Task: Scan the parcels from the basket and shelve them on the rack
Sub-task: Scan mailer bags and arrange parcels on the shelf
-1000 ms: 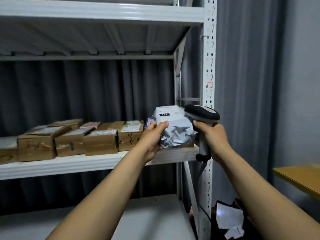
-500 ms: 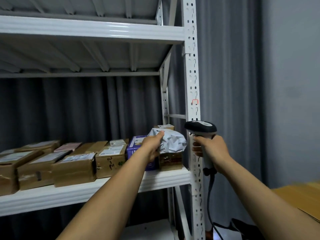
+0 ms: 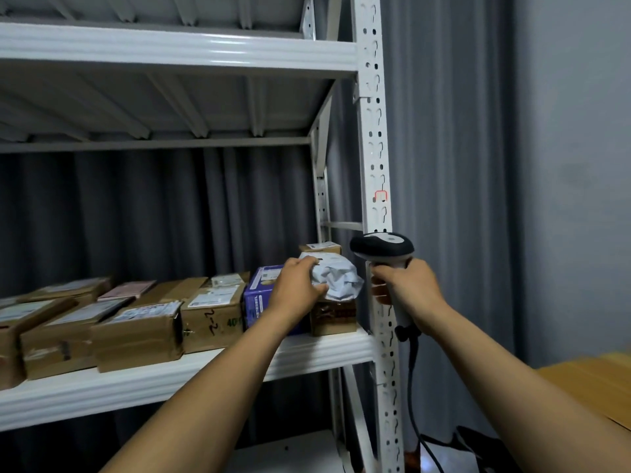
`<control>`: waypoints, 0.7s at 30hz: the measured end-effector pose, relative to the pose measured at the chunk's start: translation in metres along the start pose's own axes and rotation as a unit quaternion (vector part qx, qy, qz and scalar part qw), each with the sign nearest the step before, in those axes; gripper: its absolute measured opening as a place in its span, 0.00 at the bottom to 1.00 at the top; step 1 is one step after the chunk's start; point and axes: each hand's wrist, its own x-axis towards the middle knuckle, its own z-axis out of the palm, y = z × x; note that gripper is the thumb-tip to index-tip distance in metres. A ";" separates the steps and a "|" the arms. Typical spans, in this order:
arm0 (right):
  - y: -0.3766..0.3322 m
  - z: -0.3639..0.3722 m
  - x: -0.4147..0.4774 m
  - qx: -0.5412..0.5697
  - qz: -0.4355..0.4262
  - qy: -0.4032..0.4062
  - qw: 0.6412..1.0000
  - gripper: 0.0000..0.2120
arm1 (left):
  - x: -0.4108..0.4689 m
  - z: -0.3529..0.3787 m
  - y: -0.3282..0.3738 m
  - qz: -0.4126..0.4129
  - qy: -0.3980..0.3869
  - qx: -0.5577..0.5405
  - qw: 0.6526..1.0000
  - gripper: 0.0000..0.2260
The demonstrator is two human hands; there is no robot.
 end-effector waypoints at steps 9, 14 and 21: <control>0.000 0.003 -0.015 -0.053 -0.002 -0.005 0.999 0.03 | 0.006 0.006 0.009 -0.034 -0.026 0.030 0.999 0.25; 0.002 0.006 -0.034 -0.117 -0.002 -0.016 0.993 0.06 | -0.014 -0.014 0.000 -0.019 -0.020 0.057 0.998 0.24; 0.032 0.023 -0.090 -0.131 0.039 -0.075 0.988 0.02 | -0.095 -0.029 -0.046 -0.030 -0.025 0.129 0.991 0.28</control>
